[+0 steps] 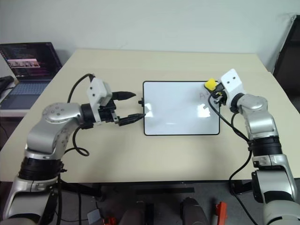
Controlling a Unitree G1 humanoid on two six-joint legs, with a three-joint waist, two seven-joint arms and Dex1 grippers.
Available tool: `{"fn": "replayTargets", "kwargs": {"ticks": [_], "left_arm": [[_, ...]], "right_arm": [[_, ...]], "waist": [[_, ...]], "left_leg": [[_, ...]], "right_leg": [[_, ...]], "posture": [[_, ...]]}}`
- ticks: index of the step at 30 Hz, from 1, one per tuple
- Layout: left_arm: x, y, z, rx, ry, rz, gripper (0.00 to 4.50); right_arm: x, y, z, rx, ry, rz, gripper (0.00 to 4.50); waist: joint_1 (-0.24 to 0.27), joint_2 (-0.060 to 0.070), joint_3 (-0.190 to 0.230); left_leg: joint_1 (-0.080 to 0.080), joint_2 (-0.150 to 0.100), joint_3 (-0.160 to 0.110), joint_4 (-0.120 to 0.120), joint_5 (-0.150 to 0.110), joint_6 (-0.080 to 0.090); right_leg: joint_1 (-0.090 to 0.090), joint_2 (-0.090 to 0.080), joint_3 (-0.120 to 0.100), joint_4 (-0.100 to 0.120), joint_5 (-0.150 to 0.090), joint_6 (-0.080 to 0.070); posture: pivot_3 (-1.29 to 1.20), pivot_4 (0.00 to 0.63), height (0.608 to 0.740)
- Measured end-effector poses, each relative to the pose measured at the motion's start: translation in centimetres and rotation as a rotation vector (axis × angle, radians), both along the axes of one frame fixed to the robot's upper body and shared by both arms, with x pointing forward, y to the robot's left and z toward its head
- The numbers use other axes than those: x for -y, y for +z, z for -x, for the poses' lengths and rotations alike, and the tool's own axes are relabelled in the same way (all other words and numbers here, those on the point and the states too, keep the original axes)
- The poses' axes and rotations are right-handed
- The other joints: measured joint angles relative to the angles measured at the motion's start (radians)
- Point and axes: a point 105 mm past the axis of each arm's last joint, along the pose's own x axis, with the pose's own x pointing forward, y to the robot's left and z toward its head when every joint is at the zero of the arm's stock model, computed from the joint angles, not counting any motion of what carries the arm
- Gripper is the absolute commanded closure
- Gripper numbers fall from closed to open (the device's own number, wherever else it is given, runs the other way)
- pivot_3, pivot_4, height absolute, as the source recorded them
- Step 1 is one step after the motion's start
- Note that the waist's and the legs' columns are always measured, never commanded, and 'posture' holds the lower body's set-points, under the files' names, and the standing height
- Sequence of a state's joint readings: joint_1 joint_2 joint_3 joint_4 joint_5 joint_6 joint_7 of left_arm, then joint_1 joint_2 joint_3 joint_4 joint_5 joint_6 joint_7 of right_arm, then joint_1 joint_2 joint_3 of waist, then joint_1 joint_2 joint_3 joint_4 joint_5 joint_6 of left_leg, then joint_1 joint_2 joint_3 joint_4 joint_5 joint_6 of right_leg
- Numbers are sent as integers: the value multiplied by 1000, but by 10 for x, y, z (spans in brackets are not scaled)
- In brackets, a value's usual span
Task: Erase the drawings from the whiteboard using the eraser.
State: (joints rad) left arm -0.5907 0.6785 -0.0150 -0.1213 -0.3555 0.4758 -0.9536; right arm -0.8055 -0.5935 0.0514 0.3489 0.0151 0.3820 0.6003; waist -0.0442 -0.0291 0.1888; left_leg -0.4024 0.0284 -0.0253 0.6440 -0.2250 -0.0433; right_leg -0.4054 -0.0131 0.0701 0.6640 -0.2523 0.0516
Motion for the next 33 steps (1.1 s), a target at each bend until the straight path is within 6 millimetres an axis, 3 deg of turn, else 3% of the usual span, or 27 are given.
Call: {"fn": "replayTargets", "kwargs": {"ticks": [3, 9, 11, 14, 19, 22, 26, 33], "left_arm": [[1, 0, 1, 1, -2, -1, 0], [1, 1, 1, 2, -8, -2, 0], [2, 1, 2, 1, -10, -2, 0], [3, 1, 3, 1, -17, -4, 0], [3, 2, 4, 1, -25, -7, 0], [4, 2, 4, 0, -26, -7, 0], [4, 2, 4, 0, -28, -5, 0], [5, 2, 4, -1, -29, -4, 0]], "right_arm": [[-13, -8, 3, -26, 39, 27, 3497], [-67, -42, 30, -132, 228, 66, 3497], [-74, -46, 32, -150, 241, 57, 3497], [-61, -37, 21, -133, 181, 50, 3503], [7, 1, -6, -27, -105, 66, 3503], [15, 4, -10, 0, -159, 63, 3503], [-2, -4, -5, -10, -119, 65, 3504], [-69, -51, 35, -190, 178, 93, 3505]], "waist": [[-6, -1, -1], [-30, -2, -2], [-32, -2, -2], [-31, -2, -2], [-20, -2, -2], [-17, -2, -2], [-24, -3, -2], [-40, -3, -3]], "left_leg": [[1, 0, 0, 0, 0, 0], [3, 2, 0, 0, 0, 0], [3, 2, 0, 1, 0, 0], [3, 1, 1, 2, 2, 2], [3, 1, 1, 1, 2, 3], [2, 1, 2, 0, 2, 3], [2, 1, 1, -1, 2, 3], [3, 2, 1, 0, 2, 3]], "right_leg": [[1, 0, 1, 0, 0, 0], [1, 2, 1, 2, -1, 3], [1, 2, 2, 3, 0, 4], [1, 2, 2, 1, 3, 5], [1, 1, 2, 0, 4, 4], [1, 2, 3, 0, 3, 4], [1, 2, 3, 0, 3, 4], [1, 3, 3, 1, 4, 4]], "posture": [[0, 150, 740], [0, 150, 740], [0, 150, 740], [0, 150, 740], [0, 150, 740], [0, 150, 740], [0, 150, 740], [0, 150, 740]]}}
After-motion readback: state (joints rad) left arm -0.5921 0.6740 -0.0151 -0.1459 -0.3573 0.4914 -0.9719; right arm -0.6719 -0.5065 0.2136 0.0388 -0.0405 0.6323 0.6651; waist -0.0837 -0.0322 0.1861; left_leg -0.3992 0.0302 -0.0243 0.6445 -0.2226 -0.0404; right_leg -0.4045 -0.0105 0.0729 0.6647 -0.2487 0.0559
